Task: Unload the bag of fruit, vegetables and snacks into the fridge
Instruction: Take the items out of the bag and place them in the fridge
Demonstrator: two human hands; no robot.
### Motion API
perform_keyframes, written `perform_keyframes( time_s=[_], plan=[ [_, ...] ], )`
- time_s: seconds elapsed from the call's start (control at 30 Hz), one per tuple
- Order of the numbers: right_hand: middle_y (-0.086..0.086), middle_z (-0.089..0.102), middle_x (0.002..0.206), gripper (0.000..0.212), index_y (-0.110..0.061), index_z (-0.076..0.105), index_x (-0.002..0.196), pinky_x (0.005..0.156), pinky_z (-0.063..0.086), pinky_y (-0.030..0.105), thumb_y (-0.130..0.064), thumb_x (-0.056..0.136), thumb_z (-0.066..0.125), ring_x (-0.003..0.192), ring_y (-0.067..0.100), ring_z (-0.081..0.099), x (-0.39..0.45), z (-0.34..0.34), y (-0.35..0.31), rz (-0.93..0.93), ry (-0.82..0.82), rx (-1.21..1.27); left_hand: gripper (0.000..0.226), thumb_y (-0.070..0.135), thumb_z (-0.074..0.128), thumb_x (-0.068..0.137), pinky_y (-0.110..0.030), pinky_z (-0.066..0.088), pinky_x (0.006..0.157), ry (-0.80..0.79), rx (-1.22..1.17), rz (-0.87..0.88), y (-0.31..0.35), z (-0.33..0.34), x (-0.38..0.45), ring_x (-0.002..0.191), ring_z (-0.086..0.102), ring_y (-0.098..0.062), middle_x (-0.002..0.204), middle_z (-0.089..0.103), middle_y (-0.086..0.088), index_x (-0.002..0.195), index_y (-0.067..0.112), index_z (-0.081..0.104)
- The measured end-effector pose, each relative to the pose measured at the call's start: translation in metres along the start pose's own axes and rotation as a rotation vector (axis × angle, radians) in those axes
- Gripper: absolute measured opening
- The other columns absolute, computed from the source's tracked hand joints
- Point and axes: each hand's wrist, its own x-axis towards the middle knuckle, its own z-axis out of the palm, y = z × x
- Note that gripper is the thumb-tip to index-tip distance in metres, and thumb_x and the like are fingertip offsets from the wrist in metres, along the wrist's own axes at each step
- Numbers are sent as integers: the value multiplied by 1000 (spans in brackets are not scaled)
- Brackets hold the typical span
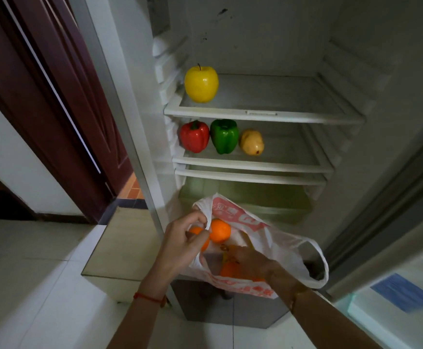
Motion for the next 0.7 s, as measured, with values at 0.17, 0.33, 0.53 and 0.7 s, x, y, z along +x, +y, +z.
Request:
perform_keyframes(
  time_s=[0.17, 0.33, 0.53, 0.7],
  plan=[
    [2, 56, 135, 37, -22, 54, 133, 114, 26, 29, -36, 100, 42, 129, 23, 51, 25, 39, 34, -2, 160, -316, 29, -3, 63, 81, -12, 37, 58, 34, -3, -17, -1, -1, -5, 63, 51, 0, 68, 52, 15, 73, 24, 56],
    [5, 51, 143, 40, -21, 49, 138, 114, 35, 34, -39, 103, 40, 130, 19, 47, 27, 40, 35, -109, 240, -305, 28, -5, 63, 83, -10, 33, 53, 43, -11, -58, -1, -3, -6, 52, 47, 3, 62, 50, 16, 73, 20, 56],
    [7, 39, 145, 57, -23, 39, 143, 112, 34, 42, -39, 92, 59, 133, 29, 40, 29, 26, 31, -45, 125, -164, 29, -1, 64, 86, -13, 34, 52, 23, -15, -49, -2, -2, -2, 51, 46, 0, 65, 53, 15, 75, 25, 57],
    [-3, 36, 153, 46, -30, 39, 143, 120, 5, 31, -50, 102, 29, 140, 15, 33, 28, 44, 46, -37, 145, -109, 19, 9, 61, 83, -15, 35, 53, 17, -36, -32, -1, -1, 0, 54, 48, -1, 68, 53, 13, 74, 26, 57]
  ],
)
